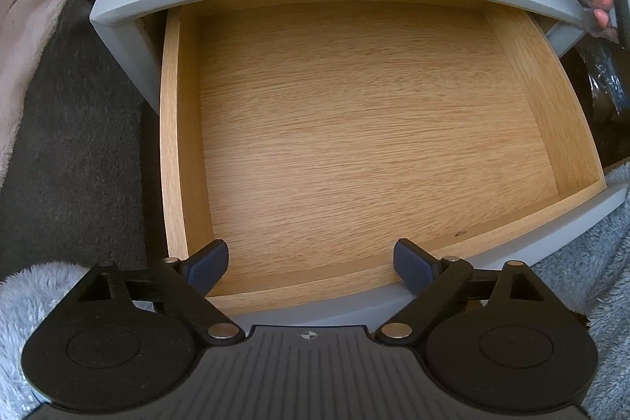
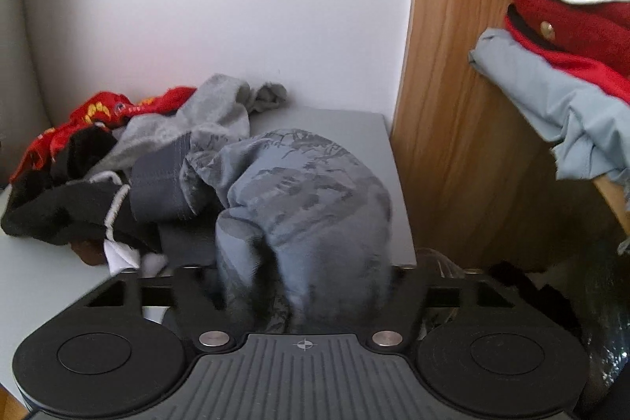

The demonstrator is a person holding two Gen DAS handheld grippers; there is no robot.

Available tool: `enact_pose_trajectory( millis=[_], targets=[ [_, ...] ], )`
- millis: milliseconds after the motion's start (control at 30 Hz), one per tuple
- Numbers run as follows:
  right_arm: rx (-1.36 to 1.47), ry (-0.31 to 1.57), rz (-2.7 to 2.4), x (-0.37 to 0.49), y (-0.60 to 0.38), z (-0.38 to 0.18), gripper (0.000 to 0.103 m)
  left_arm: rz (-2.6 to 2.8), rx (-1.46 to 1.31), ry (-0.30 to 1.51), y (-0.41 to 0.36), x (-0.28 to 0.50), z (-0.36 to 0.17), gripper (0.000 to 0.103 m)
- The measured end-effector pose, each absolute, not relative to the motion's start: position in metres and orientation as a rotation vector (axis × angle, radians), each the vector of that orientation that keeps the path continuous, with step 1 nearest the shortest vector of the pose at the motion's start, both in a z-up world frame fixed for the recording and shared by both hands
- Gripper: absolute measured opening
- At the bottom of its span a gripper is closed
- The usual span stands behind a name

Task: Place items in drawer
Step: 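Grasp the grey boxer briefs with the right gripper and lift, then lower the boxer briefs into the drawer and open the right gripper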

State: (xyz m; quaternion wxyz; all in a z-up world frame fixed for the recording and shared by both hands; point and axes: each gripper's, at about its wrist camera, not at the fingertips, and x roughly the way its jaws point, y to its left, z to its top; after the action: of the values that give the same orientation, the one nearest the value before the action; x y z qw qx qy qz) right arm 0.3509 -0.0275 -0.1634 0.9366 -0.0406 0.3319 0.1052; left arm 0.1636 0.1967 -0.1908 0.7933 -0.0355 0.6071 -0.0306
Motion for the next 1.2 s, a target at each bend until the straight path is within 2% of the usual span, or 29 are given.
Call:
enact_pose_trajectory(
  millis=[33, 133, 333, 533, 633, 800, 1000, 1200],
  targets=[
    [-0.089, 0.662, 0.213, 0.348, -0.029, -0.159, 0.040, -0.067, -0.082, 1.306, 0.197, 0.164, -0.191, 0.093],
    [-0.099, 0.598, 0.202, 0.340, -0.036, -0.145, 0.035, -0.067, -0.079, 1.306, 0.196, 0.164, -0.191, 0.093],
    [0.015, 0.447, 0.219, 0.319, -0.074, -0.107, 0.034, -0.065, -0.057, 1.294, 0.191, 0.163, -0.190, 0.093],
    [0.080, 0.403, 0.552, 0.282, -0.069, -0.083, 0.034, -0.075, -0.046, 1.282, 0.188, 0.162, -0.190, 0.093],
    [0.080, 0.464, 0.778, 0.269, -0.040, -0.089, 0.034, -0.072, -0.053, 1.281, 0.188, 0.163, -0.190, 0.093],
    [0.060, 0.668, 1.037, 0.263, 0.017, -0.124, 0.034, -0.064, -0.037, 1.272, 0.185, 0.160, -0.188, 0.093],
    [-0.066, 0.882, 1.093, 0.255, 0.061, -0.180, 0.034, -0.069, -0.053, 1.266, 0.187, 0.157, -0.188, 0.093],
    [-0.176, 0.958, 1.035, 0.243, 0.087, -0.222, 0.034, -0.081, -0.059, 1.265, 0.191, 0.157, -0.188, 0.092]
  ],
)
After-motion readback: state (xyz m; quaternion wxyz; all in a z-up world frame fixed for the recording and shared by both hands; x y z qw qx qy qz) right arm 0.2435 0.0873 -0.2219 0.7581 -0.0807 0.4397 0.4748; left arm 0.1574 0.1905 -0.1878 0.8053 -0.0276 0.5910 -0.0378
